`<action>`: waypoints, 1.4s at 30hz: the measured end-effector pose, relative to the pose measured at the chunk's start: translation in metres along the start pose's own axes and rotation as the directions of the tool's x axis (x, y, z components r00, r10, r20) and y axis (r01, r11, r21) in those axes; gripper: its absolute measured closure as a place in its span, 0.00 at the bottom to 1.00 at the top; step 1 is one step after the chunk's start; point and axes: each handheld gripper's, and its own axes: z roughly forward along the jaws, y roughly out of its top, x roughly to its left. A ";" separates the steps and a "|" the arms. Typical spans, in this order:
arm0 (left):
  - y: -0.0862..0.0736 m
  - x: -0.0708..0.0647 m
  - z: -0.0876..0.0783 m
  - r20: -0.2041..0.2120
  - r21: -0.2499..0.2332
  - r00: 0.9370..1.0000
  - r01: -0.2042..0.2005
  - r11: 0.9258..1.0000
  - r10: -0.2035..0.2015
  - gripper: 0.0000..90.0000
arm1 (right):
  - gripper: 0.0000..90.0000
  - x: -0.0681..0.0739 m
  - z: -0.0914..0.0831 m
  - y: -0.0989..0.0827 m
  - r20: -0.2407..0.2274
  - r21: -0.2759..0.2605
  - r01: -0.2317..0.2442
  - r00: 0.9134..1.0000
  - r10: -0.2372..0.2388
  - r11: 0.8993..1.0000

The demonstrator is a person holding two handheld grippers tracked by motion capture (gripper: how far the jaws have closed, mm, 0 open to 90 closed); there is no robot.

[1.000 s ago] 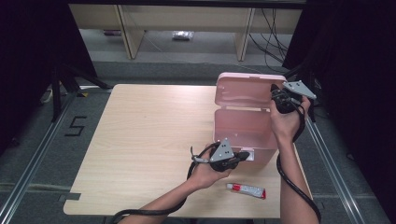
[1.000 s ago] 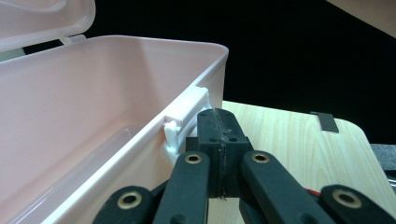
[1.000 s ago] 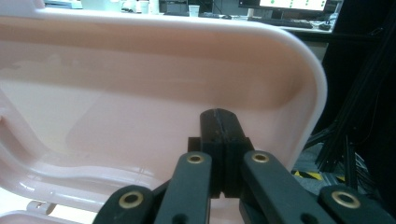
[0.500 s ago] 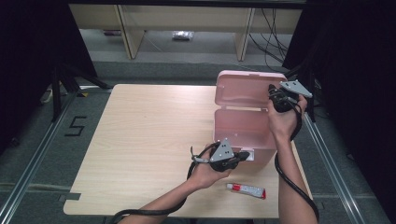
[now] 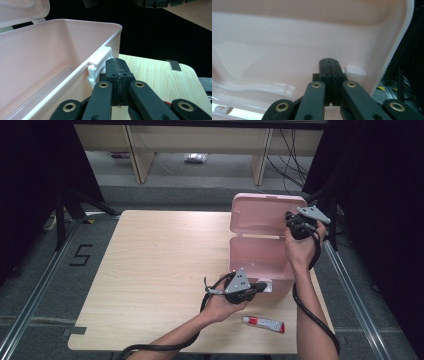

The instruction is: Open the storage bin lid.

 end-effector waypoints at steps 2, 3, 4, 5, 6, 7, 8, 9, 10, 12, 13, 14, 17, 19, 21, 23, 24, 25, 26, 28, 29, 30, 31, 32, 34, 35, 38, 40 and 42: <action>0.000 0.000 0.000 0.000 0.000 1.000 0.000 1.000 0.000 1.00 | 1.00 0.001 0.001 0.000 0.006 0.006 -0.011 1.000 0.011 1.000; 0.000 0.000 0.000 0.000 0.000 1.000 0.000 1.000 0.000 1.00 | 1.00 0.002 0.002 -0.001 0.005 0.006 -0.016 1.000 0.016 1.000; 0.000 0.000 0.000 0.000 0.001 1.000 -0.001 1.000 0.001 1.00 | 1.00 0.000 0.003 -0.001 0.003 0.002 0.014 1.000 -0.014 1.000; 0.000 0.000 0.000 0.001 0.002 1.000 -0.001 1.000 0.001 1.00 | 1.00 0.002 0.003 -0.001 0.006 0.015 -0.011 1.000 0.011 1.000; 0.000 0.000 0.000 0.001 0.003 1.000 -0.002 1.000 0.002 1.00 | 1.00 0.001 0.004 -0.002 0.007 0.011 0.010 1.000 -0.010 1.000; 0.000 0.000 0.000 0.001 0.002 1.000 -0.002 1.000 0.002 1.00 | 1.00 0.001 0.005 -0.002 0.002 0.014 0.012 1.000 -0.012 1.000; 0.000 0.000 -0.001 0.001 0.003 1.000 -0.003 1.000 0.003 1.00 | 1.00 -0.001 0.006 -0.002 0.004 0.008 0.042 0.999 -0.042 0.999; 0.000 0.000 -0.001 0.001 0.004 1.000 -0.003 1.000 0.003 1.00 | 1.00 0.002 0.006 -0.003 0.007 0.015 0.009 1.000 -0.009 1.000; 0.000 0.000 -0.001 0.001 0.007 1.000 -0.005 1.000 0.005 1.00 | 1.00 0.002 0.007 -0.004 0.008 0.022 -0.002 1.000 0.002 1.000; 0.000 0.000 -0.001 0.002 0.005 1.000 -0.004 1.000 0.004 1.00 | 1.00 0.002 0.009 -0.004 0.006 0.028 -0.002 1.000 0.001 1.000; 0.000 0.000 -0.001 0.001 0.004 1.000 -0.005 1.000 0.005 1.00 | 1.00 0.001 0.010 -0.004 -0.004 0.031 0.008 1.000 -0.008 0.999; 0.000 0.000 -0.001 0.001 0.010 1.000 -0.006 1.000 0.006 1.00 | 1.00 0.002 0.010 -0.005 0.005 0.035 0.006 1.000 -0.006 0.999; 0.001 0.000 -0.002 0.000 0.013 1.000 -0.006 1.000 0.006 1.00 | 1.00 0.003 0.012 -0.005 0.004 0.051 -0.001 1.000 0.001 0.999; 0.001 0.000 -0.001 0.000 0.011 1.000 -0.006 1.000 0.006 1.00 | 1.00 0.003 0.014 -0.006 0.004 0.057 0.004 1.000 -0.004 0.998; 0.000 0.000 -0.001 0.004 -0.001 1.000 -0.004 1.000 0.004 1.00 | 1.00 0.003 0.015 -0.007 0.006 0.066 -0.001 1.000 0.001 0.998; 0.000 0.000 -0.001 0.003 0.004 1.000 -0.005 1.000 0.005 1.00 | 1.00 0.004 0.017 -0.008 0.001 0.056 -0.020 1.000 0.020 0.998; 0.001 0.000 -0.001 0.002 0.010 1.000 -0.006 1.000 0.006 1.00 | 1.00 0.003 0.017 -0.008 -0.002 0.070 -0.002 1.000 0.002 0.998; 0.001 0.000 -0.001 0.002 0.010 1.000 -0.006 1.000 0.006 1.00 | 1.00 0.002 0.018 -0.009 0.002 0.068 0.007 1.000 -0.007 0.998; 0.001 0.000 -0.001 0.002 0.010 1.000 -0.005 1.000 0.005 1.00 | 1.00 0.003 0.018 -0.009 -0.001 0.072 -0.007 1.000 0.007 0.997; 0.000 0.000 -0.001 0.002 0.006 1.000 -0.005 1.000 0.005 1.00 | 1.00 0.004 0.019 -0.010 0.000 0.080 -0.012 1.000 0.012 0.997; 0.000 0.000 -0.001 0.003 0.007 1.000 -0.006 1.000 0.006 1.00 | 1.00 0.004 0.020 -0.011 0.001 0.084 -0.011 1.000 0.011 0.996; 0.001 0.000 -0.001 0.003 0.007 1.000 -0.006 1.000 0.006 1.00 | 1.00 0.003 0.020 -0.011 -0.005 0.090 -0.011 1.000 0.011 0.996; 0.001 0.000 -0.001 0.003 0.008 1.000 -0.005 1.000 0.005 1.00 | 1.00 0.004 0.021 -0.011 0.000 0.089 -0.015 1.000 0.015 0.996; 0.001 0.001 0.000 0.009 0.000 1.000 -0.009 1.000 0.009 1.00 | 1.00 0.003 0.021 -0.011 -0.002 0.100 -0.010 1.000 0.010 0.995; 0.001 0.000 -0.001 0.006 0.009 1.000 -0.007 1.000 0.007 1.00 | 1.00 0.004 0.022 -0.012 -0.002 0.112 -0.015 1.000 0.015 0.994; 0.000 0.000 0.000 0.010 -0.005 1.000 -0.003 1.000 0.003 1.00 | 1.00 0.002 0.024 -0.013 -0.005 0.102 0.000 1.000 0.001 0.995; 0.001 0.001 -0.001 0.006 0.012 1.000 -0.014 1.000 0.014 1.00 | 1.00 0.003 0.025 -0.014 0.001 0.116 -0.007 1.000 0.007 0.993; 0.000 0.001 -0.001 0.005 0.004 1.000 -0.009 1.000 0.009 1.00 | 1.00 0.002 0.026 -0.015 0.000 0.126 0.005 1.000 -0.005 0.992; 0.001 0.001 -0.001 0.006 0.009 1.000 -0.009 1.000 0.009 1.00 | 1.00 0.003 0.027 -0.016 0.004 0.129 -0.014 1.000 0.014 0.992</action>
